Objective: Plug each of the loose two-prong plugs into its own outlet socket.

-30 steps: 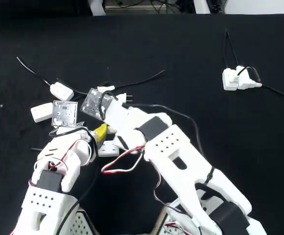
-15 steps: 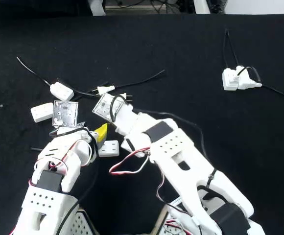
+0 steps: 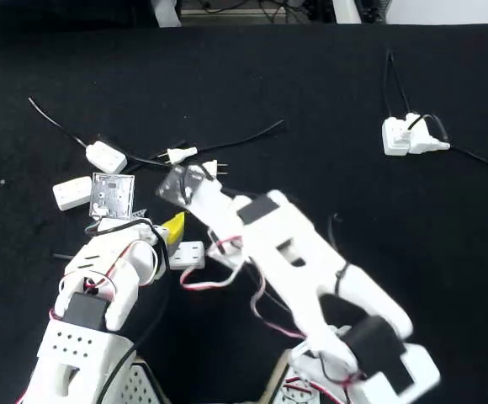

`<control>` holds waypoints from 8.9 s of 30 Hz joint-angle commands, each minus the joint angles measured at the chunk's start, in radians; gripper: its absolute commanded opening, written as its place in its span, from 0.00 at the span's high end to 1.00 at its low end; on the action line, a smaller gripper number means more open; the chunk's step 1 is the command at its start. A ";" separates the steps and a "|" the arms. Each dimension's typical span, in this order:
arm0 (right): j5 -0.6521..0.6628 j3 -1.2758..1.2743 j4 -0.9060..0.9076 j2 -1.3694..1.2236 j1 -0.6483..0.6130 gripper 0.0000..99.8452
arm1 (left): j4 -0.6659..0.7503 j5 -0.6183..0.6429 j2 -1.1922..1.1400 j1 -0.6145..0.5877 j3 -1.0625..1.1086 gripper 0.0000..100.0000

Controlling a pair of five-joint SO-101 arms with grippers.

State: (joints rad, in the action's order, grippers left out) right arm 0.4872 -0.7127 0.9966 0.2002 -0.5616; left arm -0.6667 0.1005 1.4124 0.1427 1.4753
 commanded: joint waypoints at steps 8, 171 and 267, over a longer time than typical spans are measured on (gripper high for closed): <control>-0.184 0.242 0.072 -0.186 0.058 0.87 | 0.008 -0.009 0.005 -0.008 -0.015 0.77; -0.278 0.229 -0.230 -0.302 -0.130 0.83 | -0.041 0.081 0.005 -0.302 -0.065 0.77; -0.180 -0.094 -0.238 0.452 -0.180 0.99 | 0.046 -0.031 0.005 -0.077 -0.022 0.77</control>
State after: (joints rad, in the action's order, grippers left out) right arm 0.3184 -0.8585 0.7649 0.5900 -0.7242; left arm -0.6268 0.0775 1.4185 0.0614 1.4584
